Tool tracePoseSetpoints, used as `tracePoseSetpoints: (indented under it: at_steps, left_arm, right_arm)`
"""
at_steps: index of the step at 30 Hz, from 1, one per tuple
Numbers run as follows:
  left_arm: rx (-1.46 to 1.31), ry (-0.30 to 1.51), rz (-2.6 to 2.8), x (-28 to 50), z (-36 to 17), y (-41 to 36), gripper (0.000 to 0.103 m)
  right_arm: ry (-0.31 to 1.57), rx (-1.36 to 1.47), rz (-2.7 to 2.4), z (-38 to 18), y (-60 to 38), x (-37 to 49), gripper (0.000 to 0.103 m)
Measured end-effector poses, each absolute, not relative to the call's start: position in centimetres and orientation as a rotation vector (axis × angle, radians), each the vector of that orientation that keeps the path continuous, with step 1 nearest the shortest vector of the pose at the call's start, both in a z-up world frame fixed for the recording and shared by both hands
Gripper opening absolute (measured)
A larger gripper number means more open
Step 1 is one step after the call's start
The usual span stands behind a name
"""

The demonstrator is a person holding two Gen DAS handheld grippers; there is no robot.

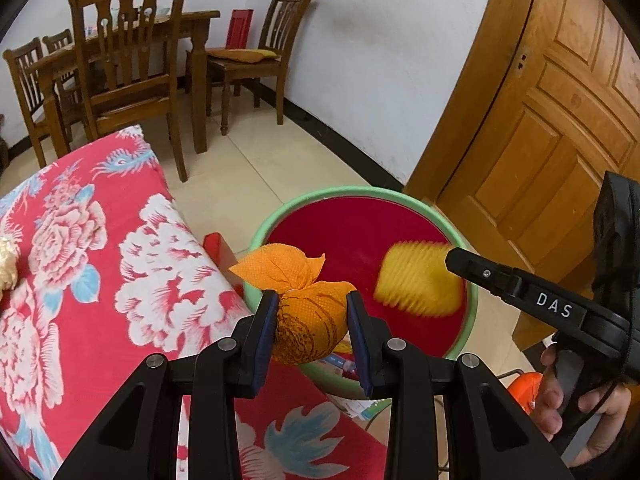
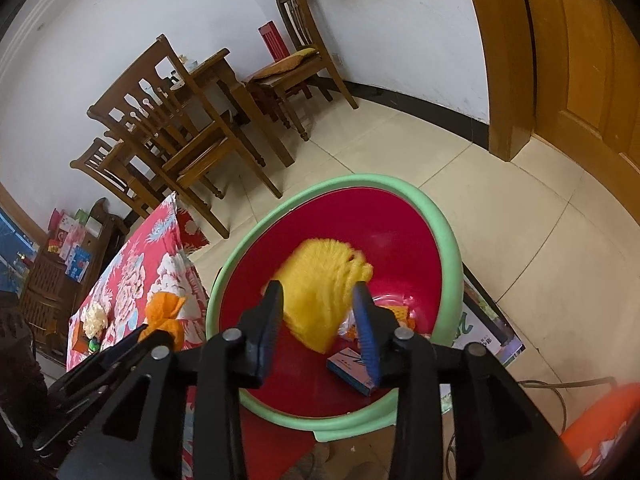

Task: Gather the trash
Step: 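Open the right tool to drop the foam net while the left tool drops the orange bundle into the bucket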

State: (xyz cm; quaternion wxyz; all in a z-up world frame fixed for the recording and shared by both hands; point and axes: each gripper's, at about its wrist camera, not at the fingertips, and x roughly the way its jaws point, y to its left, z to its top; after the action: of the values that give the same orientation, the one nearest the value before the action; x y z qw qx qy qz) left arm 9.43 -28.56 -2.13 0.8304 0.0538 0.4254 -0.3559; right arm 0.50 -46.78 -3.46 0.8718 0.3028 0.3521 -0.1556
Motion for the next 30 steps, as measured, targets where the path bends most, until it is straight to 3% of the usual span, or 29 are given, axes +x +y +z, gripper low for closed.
tracePoseSetpoints:
  at_steps: [7,12,30]
  left_arm:
    - [0.122,0.917,-0.796,9.4,-3.0,-29.6,0.041]
    - [0.111,0.928,-0.789,9.5,-3.4,-29.6,0.054]
    - [0.026,0.854,-0.696,9.9,0.1,-23.4,0.054]
  right_arm:
    - [0.728,0.646,-0.330,-3.5,-47.1,0.4,0.040]
    - [0.714,0.657,-0.341,-3.3,-47.5,0.0,0.040]
    - [0.708,0.585,-0.234,-0.8,-43.1,1.3,0.040]
